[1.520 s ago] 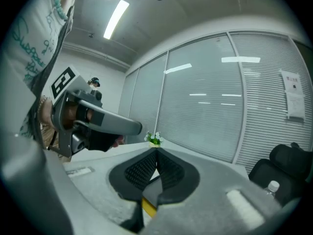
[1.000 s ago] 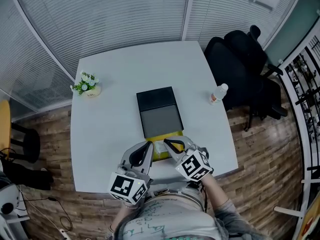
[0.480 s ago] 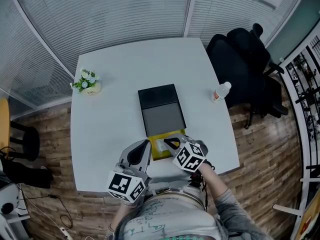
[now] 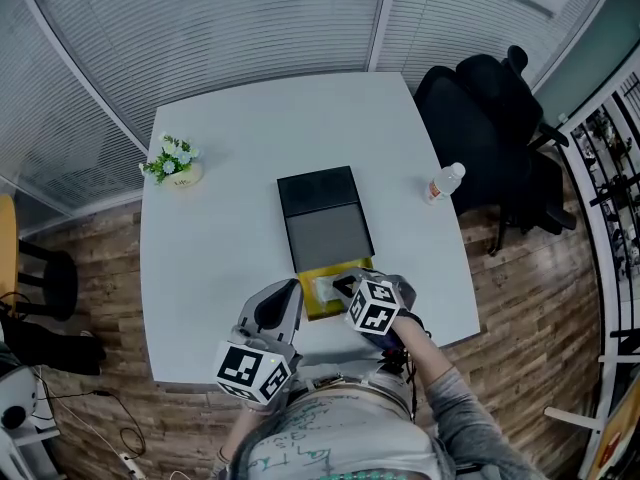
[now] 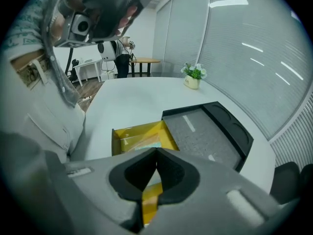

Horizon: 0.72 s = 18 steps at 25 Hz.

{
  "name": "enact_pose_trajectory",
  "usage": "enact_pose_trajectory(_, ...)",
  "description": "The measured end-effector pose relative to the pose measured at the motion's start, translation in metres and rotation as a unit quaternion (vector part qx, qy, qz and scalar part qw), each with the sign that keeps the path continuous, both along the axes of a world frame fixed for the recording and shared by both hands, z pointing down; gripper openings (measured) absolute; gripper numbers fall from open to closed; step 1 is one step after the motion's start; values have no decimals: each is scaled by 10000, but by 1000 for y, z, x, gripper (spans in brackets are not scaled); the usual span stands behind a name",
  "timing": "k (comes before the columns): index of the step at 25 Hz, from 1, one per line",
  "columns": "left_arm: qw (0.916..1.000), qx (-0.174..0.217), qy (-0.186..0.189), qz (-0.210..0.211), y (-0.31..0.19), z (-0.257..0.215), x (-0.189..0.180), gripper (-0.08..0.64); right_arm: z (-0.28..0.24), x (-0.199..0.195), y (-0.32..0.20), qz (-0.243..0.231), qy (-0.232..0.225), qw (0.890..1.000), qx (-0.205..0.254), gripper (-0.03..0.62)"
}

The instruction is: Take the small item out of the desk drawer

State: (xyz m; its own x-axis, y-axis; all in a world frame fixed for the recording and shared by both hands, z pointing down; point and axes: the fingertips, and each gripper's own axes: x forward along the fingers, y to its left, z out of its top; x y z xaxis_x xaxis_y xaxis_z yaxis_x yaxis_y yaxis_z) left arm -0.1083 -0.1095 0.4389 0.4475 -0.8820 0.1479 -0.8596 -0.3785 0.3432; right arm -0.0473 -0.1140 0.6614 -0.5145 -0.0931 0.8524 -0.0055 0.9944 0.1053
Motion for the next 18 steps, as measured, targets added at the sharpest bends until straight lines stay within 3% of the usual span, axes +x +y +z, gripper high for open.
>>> enact_pose_trajectory(8, 10000, -62, 10, 11, 1, 5, -3, -3, 19, 0, 6, -161, 234, 9992, -272, 3)
enact_pose_trajectory(10, 10000, -80, -1, 17, 2, 6, -2, -2, 24, 1, 6, -198, 312, 9987, -342, 42)
enact_pose_trajectory(13, 9999, -128, -9, 10, 1, 8, -3, -2, 33, 1, 6, -271, 445, 9979, -395, 40)
enact_pose_trajectory(18, 9999, -170, -32, 0, -1, 10, -7, -2, 54, 5, 8, -563, 916, 9933, -430, 55)
